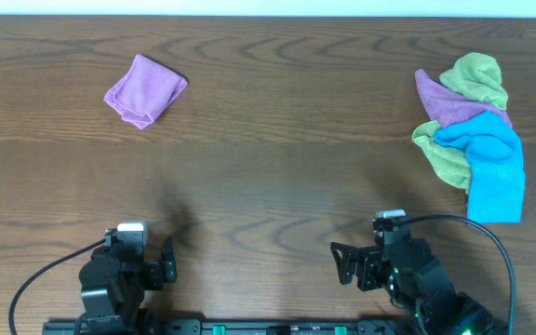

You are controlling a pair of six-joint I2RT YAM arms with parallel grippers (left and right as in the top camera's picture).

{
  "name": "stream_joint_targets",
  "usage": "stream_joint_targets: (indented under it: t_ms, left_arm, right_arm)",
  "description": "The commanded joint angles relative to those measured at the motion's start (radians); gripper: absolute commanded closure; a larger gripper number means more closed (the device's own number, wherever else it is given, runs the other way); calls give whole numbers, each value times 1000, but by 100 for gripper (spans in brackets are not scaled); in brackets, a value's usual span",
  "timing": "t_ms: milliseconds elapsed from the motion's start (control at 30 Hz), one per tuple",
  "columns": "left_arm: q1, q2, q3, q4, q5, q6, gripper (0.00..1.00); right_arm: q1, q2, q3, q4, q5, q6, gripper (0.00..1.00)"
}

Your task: Fold the cloth

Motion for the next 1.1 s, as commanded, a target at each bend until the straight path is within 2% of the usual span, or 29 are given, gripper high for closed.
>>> stream_joint_targets:
  t_ms: [0, 267, 1067]
  left_arm:
    - [-5, -9, -10, -9, -13, 21, 5]
    - [-4, -9, -18, -72, -48, 22, 5]
    - [-4, -9, -46, -50, -52, 21, 5]
  right_arm:
    - [-5, -7, 0, 0, 3, 11, 1]
    - [-5, -7, 0, 0, 3, 11, 1]
    - [-5, -7, 0, 0, 3, 11, 1]
